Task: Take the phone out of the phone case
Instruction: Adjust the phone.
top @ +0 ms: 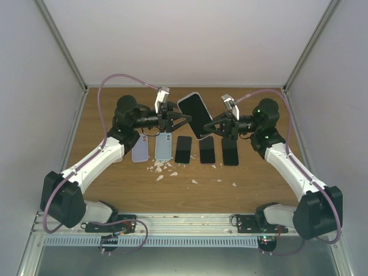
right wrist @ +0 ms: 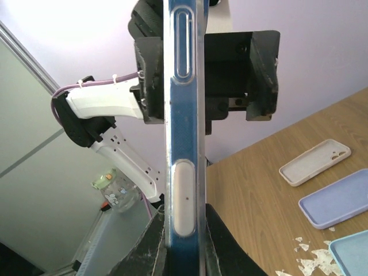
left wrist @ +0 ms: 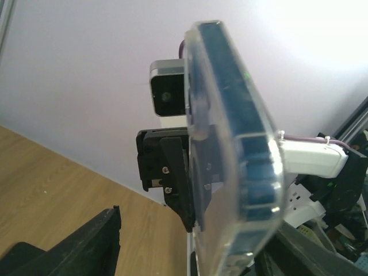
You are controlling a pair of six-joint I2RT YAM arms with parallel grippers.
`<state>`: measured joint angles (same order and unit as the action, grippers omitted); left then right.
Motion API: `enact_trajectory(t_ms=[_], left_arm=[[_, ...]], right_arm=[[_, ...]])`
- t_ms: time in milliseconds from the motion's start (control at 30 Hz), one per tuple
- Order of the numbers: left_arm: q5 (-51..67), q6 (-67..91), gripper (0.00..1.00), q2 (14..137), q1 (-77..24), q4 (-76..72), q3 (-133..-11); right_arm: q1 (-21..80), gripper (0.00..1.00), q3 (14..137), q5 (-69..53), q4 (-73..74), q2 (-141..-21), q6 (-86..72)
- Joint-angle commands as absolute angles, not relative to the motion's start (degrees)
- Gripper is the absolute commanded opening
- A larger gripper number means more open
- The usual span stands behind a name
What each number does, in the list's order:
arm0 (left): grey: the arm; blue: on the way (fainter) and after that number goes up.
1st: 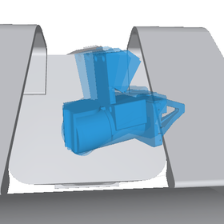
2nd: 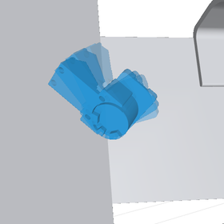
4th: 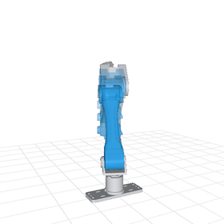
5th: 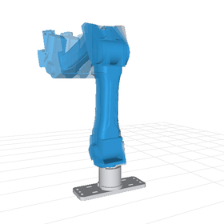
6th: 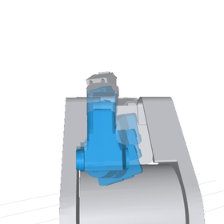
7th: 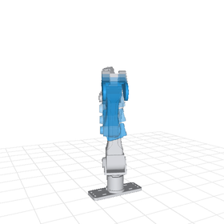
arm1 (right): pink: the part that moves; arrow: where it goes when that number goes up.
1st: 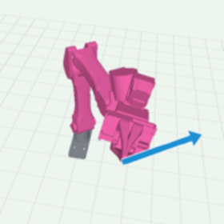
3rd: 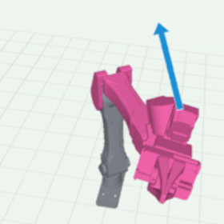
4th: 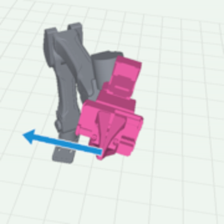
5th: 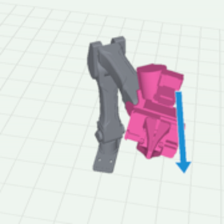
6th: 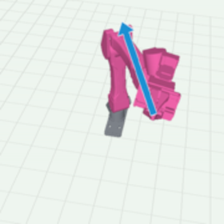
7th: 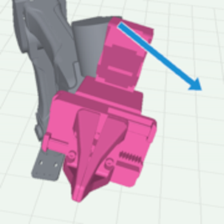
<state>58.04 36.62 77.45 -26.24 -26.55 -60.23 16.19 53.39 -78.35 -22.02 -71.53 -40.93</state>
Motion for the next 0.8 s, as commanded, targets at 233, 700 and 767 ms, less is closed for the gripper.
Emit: enact_trajectory(t_ms=[233,700,767], left_arm=[[56.54,40.79,0.49,79.76,-28.25,-33.4,-61.86],[65.07,31.66,0.0,80.09,-27.44,-24.07,-64.92],[68.17,25.85,0.0,80.44,-27.63,-18.95,-66.51]], right_arm=[[17.58,0.0,54.62,-77.98,-24.39,-71.36,-39.87],[18.06,0.38,63.59,-76.15,9.54,-73.96,-11.83],[17.24,0.51,66.97,-76.51,18.29,-75.08,-6.33]])
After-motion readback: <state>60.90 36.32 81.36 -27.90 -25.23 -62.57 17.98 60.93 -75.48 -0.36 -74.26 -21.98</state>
